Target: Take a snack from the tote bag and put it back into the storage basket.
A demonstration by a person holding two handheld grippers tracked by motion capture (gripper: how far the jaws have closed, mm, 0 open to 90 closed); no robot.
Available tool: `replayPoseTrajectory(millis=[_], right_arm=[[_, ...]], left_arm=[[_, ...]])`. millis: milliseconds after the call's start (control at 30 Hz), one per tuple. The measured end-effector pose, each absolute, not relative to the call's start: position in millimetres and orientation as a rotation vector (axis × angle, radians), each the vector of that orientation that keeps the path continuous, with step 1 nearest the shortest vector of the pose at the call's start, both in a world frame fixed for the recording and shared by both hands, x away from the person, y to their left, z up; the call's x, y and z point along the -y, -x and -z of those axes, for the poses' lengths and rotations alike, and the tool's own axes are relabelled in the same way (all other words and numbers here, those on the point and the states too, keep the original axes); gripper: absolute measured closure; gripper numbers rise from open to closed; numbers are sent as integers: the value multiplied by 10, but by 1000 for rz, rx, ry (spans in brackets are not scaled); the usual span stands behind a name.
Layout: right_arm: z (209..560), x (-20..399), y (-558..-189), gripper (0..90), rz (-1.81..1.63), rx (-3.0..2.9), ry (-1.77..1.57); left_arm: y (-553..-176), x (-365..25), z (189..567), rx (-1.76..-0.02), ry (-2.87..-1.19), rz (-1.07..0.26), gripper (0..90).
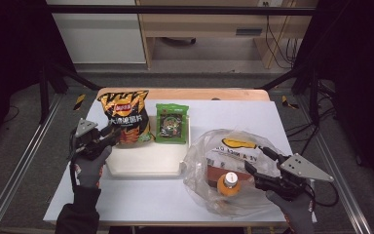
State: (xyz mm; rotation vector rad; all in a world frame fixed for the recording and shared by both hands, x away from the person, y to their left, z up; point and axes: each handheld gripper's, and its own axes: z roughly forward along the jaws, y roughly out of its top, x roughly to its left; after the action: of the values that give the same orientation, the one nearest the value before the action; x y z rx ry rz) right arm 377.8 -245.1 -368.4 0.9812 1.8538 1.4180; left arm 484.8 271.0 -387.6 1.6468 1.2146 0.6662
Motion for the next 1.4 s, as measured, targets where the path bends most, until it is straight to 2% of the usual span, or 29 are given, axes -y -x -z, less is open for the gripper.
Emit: replayPoseTrajectory(millis=[333, 667, 867, 1167, 1200, 1400], right_arm=[[3798, 2462, -3767, 464, -1382, -1906, -1022], [3881, 2472, -3804, 509, -1347, -1935, -1060], [3872, 2497, -3814, 524, -1334, -1922, -1081], [3864, 2526, -3809, 632, -1321, -1934, -1090], [3862, 2544, -3805, 667, -1322, -1936, -1093], [3850, 2579, -3779, 745, -1347, -1958, -1094]], left_arm=[[-4344, -2309, 3663, -996, -1660, -657, 626], [-4202, -1999, 3625, -882, -1687, -628, 668], [-4120, -1786, 3446, -807, -1663, -628, 687], [-4030, -1245, 3104, -634, -1693, -604, 766], [-4012, -1117, 3068, -598, -1707, -599, 792], [-3974, -753, 3128, -520, -1771, -511, 831]])
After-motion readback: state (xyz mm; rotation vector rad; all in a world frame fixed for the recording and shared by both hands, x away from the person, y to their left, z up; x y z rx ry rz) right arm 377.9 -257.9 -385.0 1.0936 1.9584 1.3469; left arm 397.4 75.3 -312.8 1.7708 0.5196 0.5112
